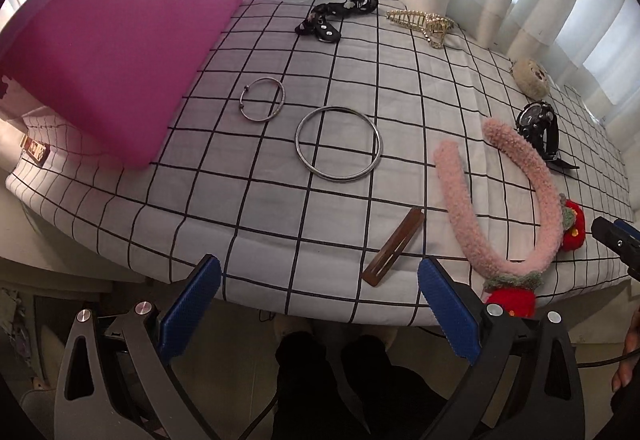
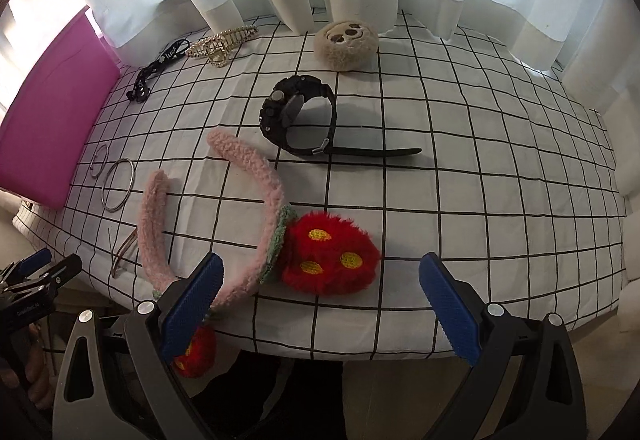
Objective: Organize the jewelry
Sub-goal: 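Grasp the brown hair clip with the left tool while the right tool grasps the pink headband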
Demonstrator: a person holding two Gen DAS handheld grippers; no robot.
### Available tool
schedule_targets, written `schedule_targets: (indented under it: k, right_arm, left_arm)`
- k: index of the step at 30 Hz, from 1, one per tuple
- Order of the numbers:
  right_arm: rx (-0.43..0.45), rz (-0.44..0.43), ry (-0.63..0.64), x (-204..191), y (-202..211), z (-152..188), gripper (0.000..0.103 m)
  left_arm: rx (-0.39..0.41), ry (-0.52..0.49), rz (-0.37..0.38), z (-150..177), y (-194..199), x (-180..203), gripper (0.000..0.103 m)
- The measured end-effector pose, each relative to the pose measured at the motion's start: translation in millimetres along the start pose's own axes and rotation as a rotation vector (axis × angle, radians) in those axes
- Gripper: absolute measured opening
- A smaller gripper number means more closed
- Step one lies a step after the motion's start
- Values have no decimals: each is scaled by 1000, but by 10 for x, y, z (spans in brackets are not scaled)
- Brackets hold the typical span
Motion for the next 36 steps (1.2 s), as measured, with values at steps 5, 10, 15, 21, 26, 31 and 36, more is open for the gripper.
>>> schedule_targets:
  k: [5,10,15,21,26,31,36]
  right_arm:
    - [-71,-68,-77,-9,-224,10,94]
    - [-71,-3,33,-151,-388,-65,94]
    - [-97,22,111,-190,-575,-140,94]
    - [-115,34,138,-153,-700,-163,94]
    - [-119,50,177,-152,-782,-151,94]
    - [-88,39,193,-153,-794,-172,94]
    - [-66,28,207,-198,-814,-125,94]
  left_arm:
    - [22,14,-11,93,-161,83,97]
    - [33,14,-16,101,-294,162,97]
    - [38,-9,-22,132,-396,241,97]
    - [46,-39,-11,153,-512,301,97]
    - [106,-62,-3,130,-544,351,97]
    - [157,-74,4,152,-532,360,98]
    - [163,-59,-4,149,-527,366,98]
Point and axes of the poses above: each gripper's, at about its wrist camera, not at the fingertips, and y roughly against the way its jaws point, x to its right, z to its underside, the point moved 2 cm from there along -y, roughly the way its jaws point, and after that the axes turned 5 degrees about x, right-handed, at the moved point
